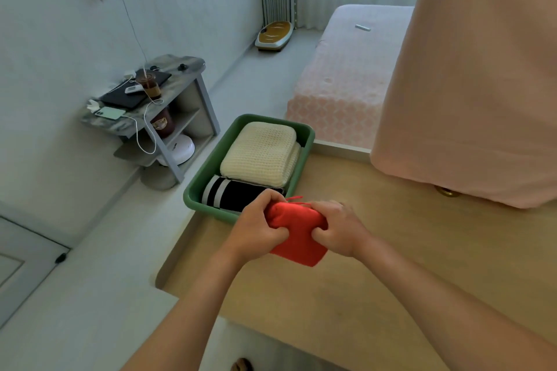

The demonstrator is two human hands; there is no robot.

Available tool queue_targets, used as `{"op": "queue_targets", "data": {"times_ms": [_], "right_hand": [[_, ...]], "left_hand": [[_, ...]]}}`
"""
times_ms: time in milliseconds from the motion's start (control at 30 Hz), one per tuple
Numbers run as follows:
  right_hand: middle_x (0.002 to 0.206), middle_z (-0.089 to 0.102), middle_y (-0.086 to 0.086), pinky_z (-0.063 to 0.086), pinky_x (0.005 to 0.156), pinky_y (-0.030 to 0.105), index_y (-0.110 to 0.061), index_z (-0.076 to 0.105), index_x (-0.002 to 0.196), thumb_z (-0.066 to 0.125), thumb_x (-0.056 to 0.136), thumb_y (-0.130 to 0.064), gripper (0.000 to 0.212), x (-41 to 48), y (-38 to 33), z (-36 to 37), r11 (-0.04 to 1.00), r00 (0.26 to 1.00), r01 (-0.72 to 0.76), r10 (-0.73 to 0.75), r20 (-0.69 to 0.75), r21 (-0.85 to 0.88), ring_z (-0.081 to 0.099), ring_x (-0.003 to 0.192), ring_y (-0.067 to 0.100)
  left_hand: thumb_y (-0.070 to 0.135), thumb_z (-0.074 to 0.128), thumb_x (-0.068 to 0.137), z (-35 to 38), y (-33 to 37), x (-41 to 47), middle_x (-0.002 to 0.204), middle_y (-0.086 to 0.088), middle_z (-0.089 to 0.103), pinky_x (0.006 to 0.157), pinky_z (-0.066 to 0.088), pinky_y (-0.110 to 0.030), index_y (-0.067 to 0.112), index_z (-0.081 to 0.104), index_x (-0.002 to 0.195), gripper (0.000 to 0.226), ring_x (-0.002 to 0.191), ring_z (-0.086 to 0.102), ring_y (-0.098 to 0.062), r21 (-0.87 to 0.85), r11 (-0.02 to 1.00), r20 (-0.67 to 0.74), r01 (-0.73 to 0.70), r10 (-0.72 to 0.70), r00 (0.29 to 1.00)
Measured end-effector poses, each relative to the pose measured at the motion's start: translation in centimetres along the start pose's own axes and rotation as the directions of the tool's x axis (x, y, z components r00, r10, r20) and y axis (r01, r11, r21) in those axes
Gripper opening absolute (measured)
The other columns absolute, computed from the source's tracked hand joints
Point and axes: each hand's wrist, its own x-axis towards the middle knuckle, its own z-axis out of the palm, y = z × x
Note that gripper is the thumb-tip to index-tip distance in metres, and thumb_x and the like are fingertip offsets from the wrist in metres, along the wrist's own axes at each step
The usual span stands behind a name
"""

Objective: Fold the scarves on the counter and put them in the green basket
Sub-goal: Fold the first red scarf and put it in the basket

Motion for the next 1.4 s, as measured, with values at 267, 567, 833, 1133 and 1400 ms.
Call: {"op": "queue_targets", "data": {"times_ms": [267,567,833,1133,1400], "right_hand": [[0.093,0.061,-0.009,0.041,0.091,0.038,-0.025,0.064,0.102,0.049,0.077,-0.032,0.03,9.6,-8.3,0.7,0.978,0.951,0.016,-0.078,-0.298,-0.206,0.056,0.087,0.014],[0.124,0.056,0.004,0.04,0.098,0.041,-0.024,0.048,0.137,0.031,0.096,-0.024,0.044,15.8,-11.3,5.7,0.899,0.955,-0.277,0.297,0.006,-0.339,0.052,0.113,0.027],[0.147,0.037,0.005,0.04,0.102,0.043,-0.029,0.025,0.153,0.027,0.101,-0.018,0.054,17.7,-10.7,6.8,0.881,0.885,-0.462,0.466,0.019,-0.103,0.043,0.129,0.03],[0.134,0.049,0.005,0.041,0.104,0.04,-0.028,0.049,0.138,0.031,0.104,-0.024,0.038,18.3,-9.4,9.4,0.877,0.877,-0.48,0.481,0.004,-0.03,0.047,0.121,0.026],[0.109,0.05,0.003,0.053,0.076,0.04,-0.021,0.06,0.119,0.041,0.101,-0.015,0.027,16.5,-8.8,10.2,0.898,0.926,-0.373,0.345,-0.152,-0.232,0.059,0.085,0.027]], "left_hand": [[0.013,0.062,0.067,-10.2,-2.4,4.8,0.086,0.009,0.06,0.057,0.046,-0.016,0.032,0.055,0.099,0.037,0.072,0.057,-0.003,-0.044,0.998,-0.181,0.036,-0.043,0.983],[0.028,0.055,0.067,-14.3,-10.1,10.0,0.103,0.002,0.059,0.078,0.052,-0.034,0.027,0.048,0.111,0.044,0.091,0.059,-0.019,0.153,0.951,-0.047,0.269,-0.265,0.963],[0.024,0.049,0.085,-14.0,-11.7,12.8,0.112,-0.006,0.054,0.08,0.045,-0.035,0.016,0.043,0.132,0.048,0.097,0.055,-0.025,0.427,0.882,-0.038,0.197,-0.2,0.979],[0.018,0.042,0.086,-14.2,-14.0,13.0,0.119,0.002,0.066,0.097,0.048,-0.04,0.019,0.071,0.113,0.04,0.114,0.056,-0.019,0.642,0.661,0.088,-0.388,0.44,0.894],[0.046,0.029,0.096,-13.0,-15.6,12.2,0.135,0.005,0.054,0.108,0.038,-0.038,0.021,0.056,0.136,0.055,0.126,0.043,-0.017,0.609,0.723,0.193,-0.327,0.264,0.945]]}}
